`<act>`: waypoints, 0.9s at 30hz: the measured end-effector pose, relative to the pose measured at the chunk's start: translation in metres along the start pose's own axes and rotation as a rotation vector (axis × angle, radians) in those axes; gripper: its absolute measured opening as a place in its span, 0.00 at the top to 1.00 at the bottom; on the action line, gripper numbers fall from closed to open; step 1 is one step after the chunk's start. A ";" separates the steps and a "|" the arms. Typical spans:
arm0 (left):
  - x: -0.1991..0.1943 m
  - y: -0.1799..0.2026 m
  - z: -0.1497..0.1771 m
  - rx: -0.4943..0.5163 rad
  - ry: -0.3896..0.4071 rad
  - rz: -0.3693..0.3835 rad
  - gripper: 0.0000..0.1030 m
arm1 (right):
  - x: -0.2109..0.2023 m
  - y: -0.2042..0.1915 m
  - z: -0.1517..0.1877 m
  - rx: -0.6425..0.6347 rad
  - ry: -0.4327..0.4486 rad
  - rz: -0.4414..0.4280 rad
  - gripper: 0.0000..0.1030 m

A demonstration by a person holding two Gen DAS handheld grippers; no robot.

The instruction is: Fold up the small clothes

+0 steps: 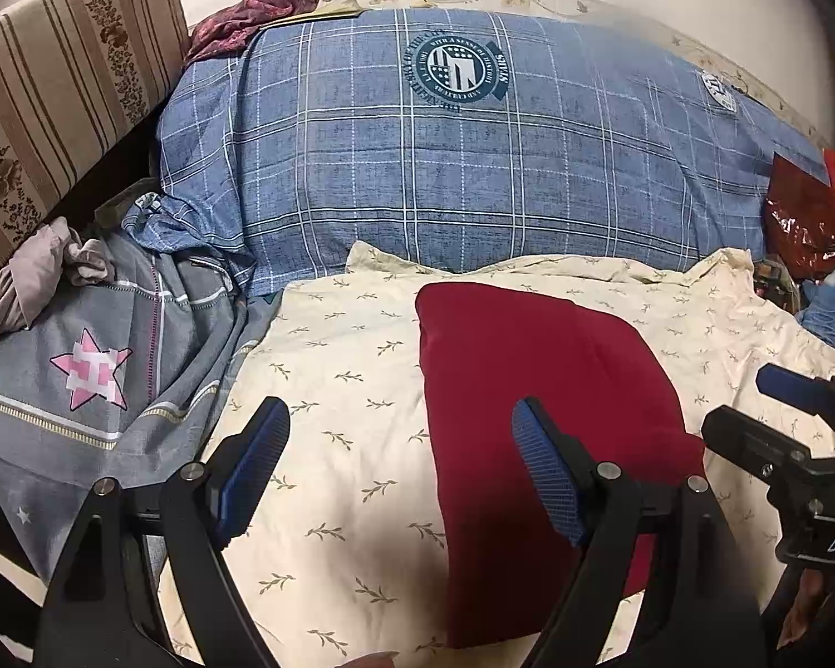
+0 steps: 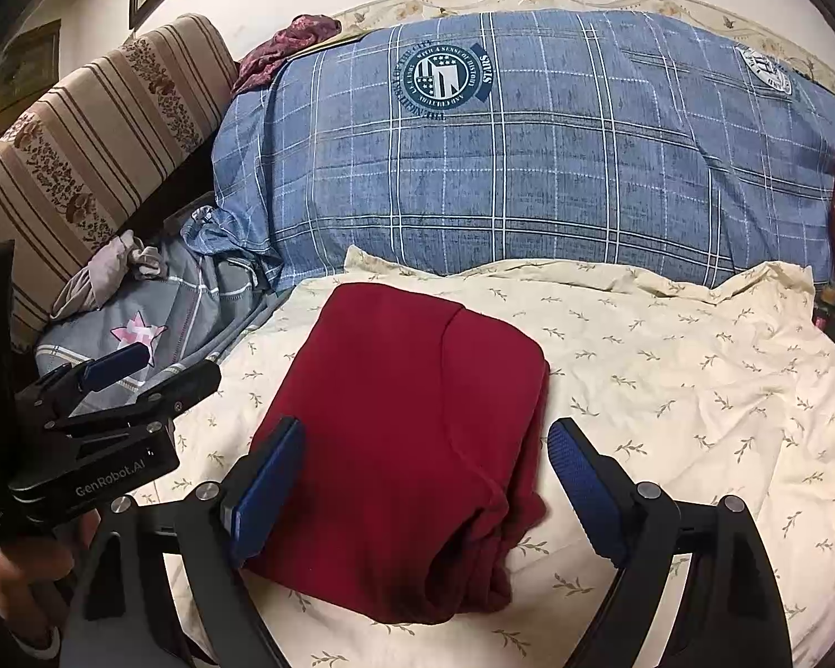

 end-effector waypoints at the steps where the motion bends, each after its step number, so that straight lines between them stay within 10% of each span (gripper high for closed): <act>1: 0.001 -0.001 0.000 -0.004 -0.002 0.004 0.20 | 0.001 -0.001 0.000 -0.002 -0.002 0.002 0.13; 27: 0.017 -0.001 0.005 -0.008 -0.041 0.017 0.20 | 0.018 -0.001 0.005 -0.001 -0.044 0.000 0.13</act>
Point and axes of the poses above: each gripper's, at about its wrist camera, not at the fingertips, and x roughly the way its jaws point, y to its right, z to its underside, the point moved 10 cm from there along x, roughly the way its jaws point, and after that the axes turned 14 degrees about -y, right-handed, at the moved point
